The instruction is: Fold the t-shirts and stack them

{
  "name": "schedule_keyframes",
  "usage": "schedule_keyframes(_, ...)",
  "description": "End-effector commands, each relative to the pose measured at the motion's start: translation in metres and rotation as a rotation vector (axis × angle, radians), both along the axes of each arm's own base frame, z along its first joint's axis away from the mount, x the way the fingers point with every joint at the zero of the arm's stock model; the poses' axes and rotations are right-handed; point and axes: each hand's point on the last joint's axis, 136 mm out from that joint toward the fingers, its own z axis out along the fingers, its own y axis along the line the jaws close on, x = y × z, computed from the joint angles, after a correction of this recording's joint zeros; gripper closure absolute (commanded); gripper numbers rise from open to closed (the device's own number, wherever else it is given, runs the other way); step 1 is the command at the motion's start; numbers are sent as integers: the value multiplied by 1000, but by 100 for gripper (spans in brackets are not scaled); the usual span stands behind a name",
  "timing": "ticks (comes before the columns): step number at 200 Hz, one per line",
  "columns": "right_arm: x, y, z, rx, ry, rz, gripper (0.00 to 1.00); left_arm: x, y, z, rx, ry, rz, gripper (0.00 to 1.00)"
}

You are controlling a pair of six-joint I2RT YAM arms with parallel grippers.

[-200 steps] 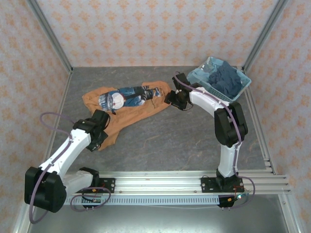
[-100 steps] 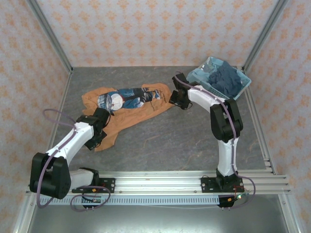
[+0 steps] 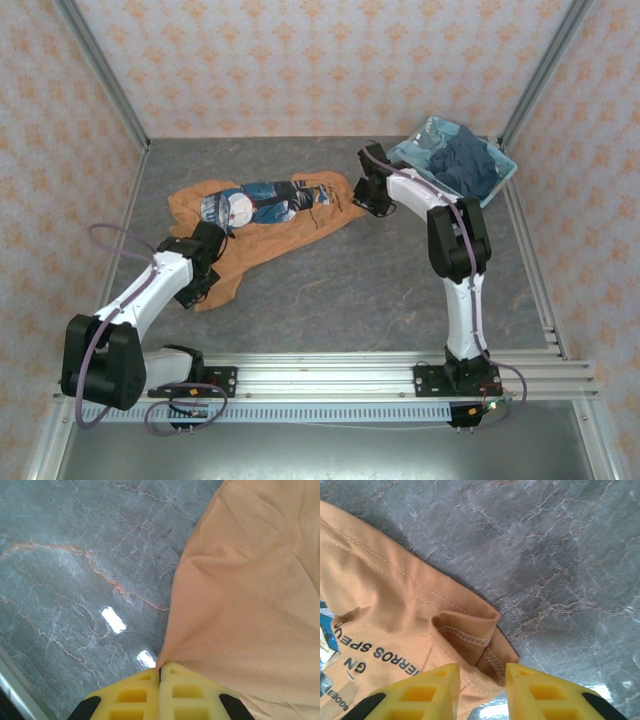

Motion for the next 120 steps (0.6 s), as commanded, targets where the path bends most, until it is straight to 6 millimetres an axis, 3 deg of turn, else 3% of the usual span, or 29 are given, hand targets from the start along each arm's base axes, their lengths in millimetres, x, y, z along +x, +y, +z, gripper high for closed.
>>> schedule_keyframes(1, 0, -1, -9, -7, 29, -18, 72, 7, 3, 6, 18, -8, -5, 100)
schedule_keyframes(33, 1, 2, -16, 4, 42, -23, 77, 9, 2, 4, 14, -4, -9, 100)
schedule_keyframes(64, 2, -4, -9, -19, 28, -47, 100, 11, 2, 4, 15, 1, -13, 100)
schedule_keyframes(97, -5, -21, 17, -77, -14, -78, 100, 15, 2, 5, 17, -4, -24, 100)
schedule_keyframes(120, -22, -35, 32, -125, -6, -90, 100, 19, 0, 7, 8, -13, -35, 100)
